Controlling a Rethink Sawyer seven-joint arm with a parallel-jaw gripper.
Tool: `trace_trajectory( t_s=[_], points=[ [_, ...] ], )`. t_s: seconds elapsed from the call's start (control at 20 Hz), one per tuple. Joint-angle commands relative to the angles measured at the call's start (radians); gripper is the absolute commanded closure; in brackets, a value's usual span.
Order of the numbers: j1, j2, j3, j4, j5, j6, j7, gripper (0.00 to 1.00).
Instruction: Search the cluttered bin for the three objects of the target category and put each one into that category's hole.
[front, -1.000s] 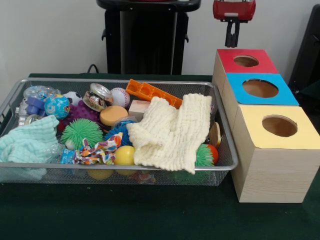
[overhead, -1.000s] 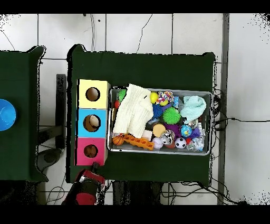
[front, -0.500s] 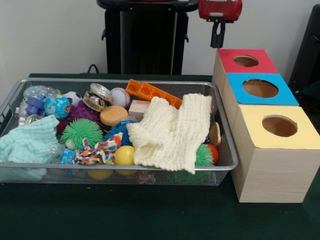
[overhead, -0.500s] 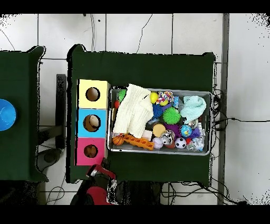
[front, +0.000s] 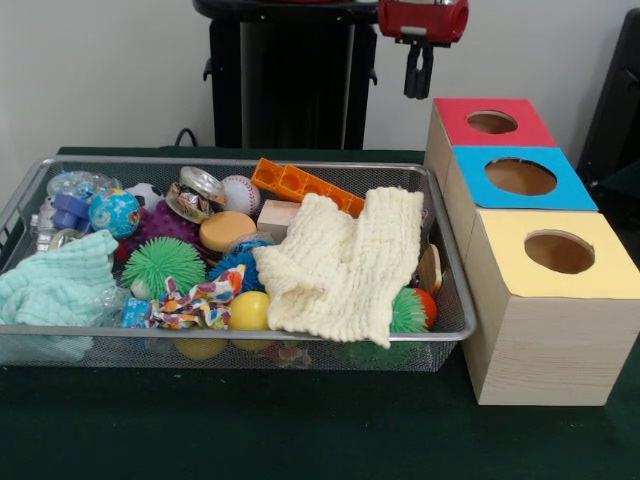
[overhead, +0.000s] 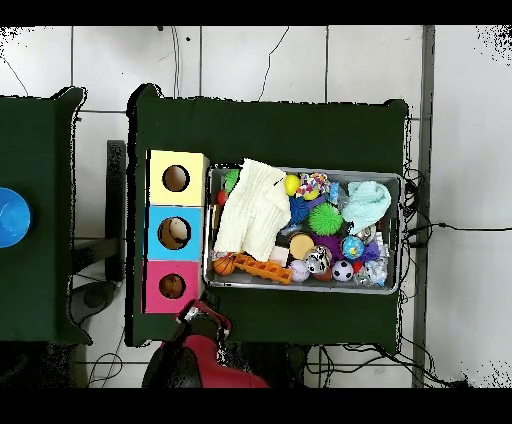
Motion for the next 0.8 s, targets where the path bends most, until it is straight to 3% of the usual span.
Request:
trace_trajectory(
  t_s=[0.05, 0.2, 0.5, 0.8],
  points=[
    [-0.038, 0.002, 0.082, -0.186, -0.041, 0.043, 0.096, 1.0],
    [-0.016, 0.005, 0.059, -0.218, -0.015, 0.067, 0.082, 1.0],
    [-0.016, 0.0, 0.044, -0.309, 0.022, 0.235, 0.039, 1.0],
    [-0.033, 0.033, 0.05, -0.355, -0.014, 0.239, 0.045, 1.0]
  ],
)
